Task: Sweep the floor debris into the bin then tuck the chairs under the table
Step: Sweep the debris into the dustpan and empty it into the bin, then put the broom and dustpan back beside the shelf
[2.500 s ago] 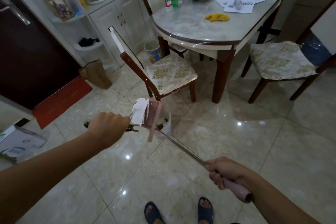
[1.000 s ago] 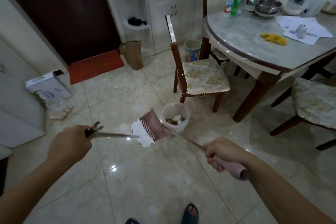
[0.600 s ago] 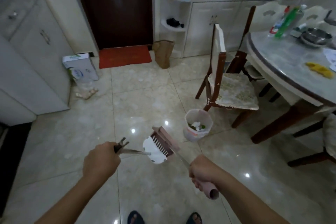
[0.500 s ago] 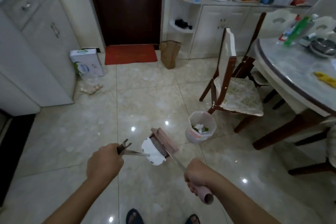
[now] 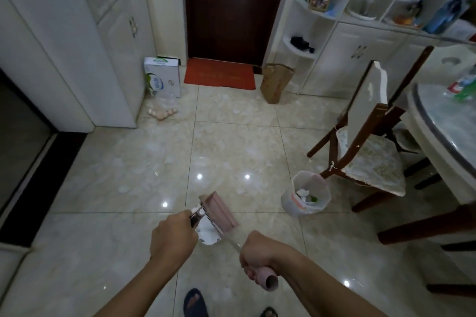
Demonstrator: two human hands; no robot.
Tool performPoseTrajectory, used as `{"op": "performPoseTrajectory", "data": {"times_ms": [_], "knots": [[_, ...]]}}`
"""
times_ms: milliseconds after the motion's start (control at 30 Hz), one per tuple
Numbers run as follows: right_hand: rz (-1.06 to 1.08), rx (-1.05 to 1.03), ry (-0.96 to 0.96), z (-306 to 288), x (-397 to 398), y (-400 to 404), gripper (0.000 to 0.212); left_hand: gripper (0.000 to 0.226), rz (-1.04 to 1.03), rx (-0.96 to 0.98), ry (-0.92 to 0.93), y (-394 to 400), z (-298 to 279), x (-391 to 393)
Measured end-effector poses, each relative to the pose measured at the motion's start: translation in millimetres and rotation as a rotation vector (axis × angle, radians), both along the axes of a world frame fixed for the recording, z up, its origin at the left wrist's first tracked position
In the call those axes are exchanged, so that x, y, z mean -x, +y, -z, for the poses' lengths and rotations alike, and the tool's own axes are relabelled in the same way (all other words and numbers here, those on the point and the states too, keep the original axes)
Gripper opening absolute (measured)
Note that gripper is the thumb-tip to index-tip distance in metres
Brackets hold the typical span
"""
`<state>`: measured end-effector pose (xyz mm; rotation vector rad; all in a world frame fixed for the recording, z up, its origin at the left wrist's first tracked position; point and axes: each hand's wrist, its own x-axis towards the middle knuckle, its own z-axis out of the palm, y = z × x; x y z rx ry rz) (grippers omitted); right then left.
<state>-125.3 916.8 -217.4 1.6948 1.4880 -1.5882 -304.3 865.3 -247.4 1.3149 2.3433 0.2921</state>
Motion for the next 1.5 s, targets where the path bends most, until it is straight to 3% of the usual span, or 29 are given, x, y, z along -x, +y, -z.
{"op": "performPoseTrajectory", "data": {"times_ms": [167,267,467,567,933,1133,1300,1400,1500], "knots": [[0.029,0.142,0.039,13.8,27.2,0.2,0.011,0.011,-0.008,-0.001,-0.017,-4.6,10.1,-4.2],[0.240,0.157,0.161,7.3,36.5,27.6,0.044,0.009,-0.045,-0.005,-0.031,-10.6,10.8,-7.4],[0.353,0.074,0.323,-30.2,68.3,78.1,0.011,0.011,-0.142,-0.011,0.007,0.8,1.5,-7.2],[0.307,0.118,0.357,-36.6,88.9,85.5,0.006,0.010,-0.203,0.009,0.041,5.6,-3.9,-0.5],[0.052,0.240,0.347,-40.5,174.5,58.3,0.021,0.018,-0.285,0.145,0.185,-24.5,-28.9,53.2],[-0.101,0.213,0.430,-37.4,245.6,2.7,0.005,0.019,-0.405,0.111,0.170,-83.8,-31.8,118.5],[-0.146,-0.006,0.461,-22.1,311.7,-69.8,0.045,0.006,-0.556,0.065,0.122,-149.8,-30.7,194.8],[-0.100,0.088,0.439,-8.6,352.4,-108.2,0.059,0.008,-0.601,0.058,0.091,-185.0,-27.7,233.7],[-0.086,0.184,0.462,12.6,390.7,-138.6,0.091,0.005,-0.646,0.046,0.064,-213.4,-23.3,262.7]]}}
